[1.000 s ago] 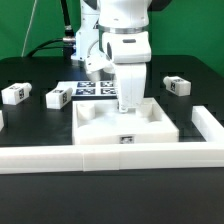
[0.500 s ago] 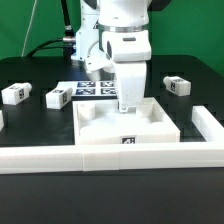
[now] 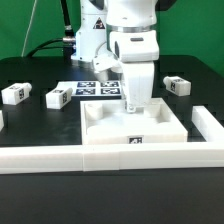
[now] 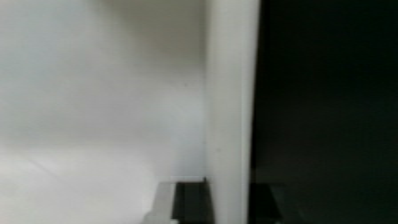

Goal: Assemble one leg

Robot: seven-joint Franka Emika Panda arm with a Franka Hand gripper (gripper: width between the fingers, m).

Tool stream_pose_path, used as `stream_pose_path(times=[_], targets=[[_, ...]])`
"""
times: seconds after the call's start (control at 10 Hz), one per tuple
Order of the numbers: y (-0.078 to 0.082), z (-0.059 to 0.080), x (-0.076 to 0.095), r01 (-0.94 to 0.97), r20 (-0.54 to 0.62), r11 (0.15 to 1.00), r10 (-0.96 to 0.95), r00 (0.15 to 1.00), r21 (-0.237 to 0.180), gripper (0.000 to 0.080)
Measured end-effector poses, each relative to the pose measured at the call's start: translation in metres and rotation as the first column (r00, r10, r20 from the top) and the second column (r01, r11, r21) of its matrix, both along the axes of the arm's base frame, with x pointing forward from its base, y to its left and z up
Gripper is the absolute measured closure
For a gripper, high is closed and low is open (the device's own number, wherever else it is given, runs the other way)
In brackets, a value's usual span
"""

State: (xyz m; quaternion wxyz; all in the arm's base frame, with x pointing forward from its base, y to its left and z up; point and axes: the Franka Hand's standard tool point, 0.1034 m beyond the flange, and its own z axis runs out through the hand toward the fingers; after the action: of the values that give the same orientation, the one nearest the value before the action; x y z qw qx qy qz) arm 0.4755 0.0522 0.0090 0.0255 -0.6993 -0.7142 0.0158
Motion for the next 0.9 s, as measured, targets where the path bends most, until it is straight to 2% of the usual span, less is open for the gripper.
stream_pose_path(times=[0.4, 0.9], targets=[[0.031, -0.001, 0.019, 0.022, 0.021, 1.0, -0.022, 1.0, 0.017, 0.0734], [0.034, -0.001, 0.025, 0.024, 0.019, 1.0, -0.024, 1.0, 0.018, 0.0735]])
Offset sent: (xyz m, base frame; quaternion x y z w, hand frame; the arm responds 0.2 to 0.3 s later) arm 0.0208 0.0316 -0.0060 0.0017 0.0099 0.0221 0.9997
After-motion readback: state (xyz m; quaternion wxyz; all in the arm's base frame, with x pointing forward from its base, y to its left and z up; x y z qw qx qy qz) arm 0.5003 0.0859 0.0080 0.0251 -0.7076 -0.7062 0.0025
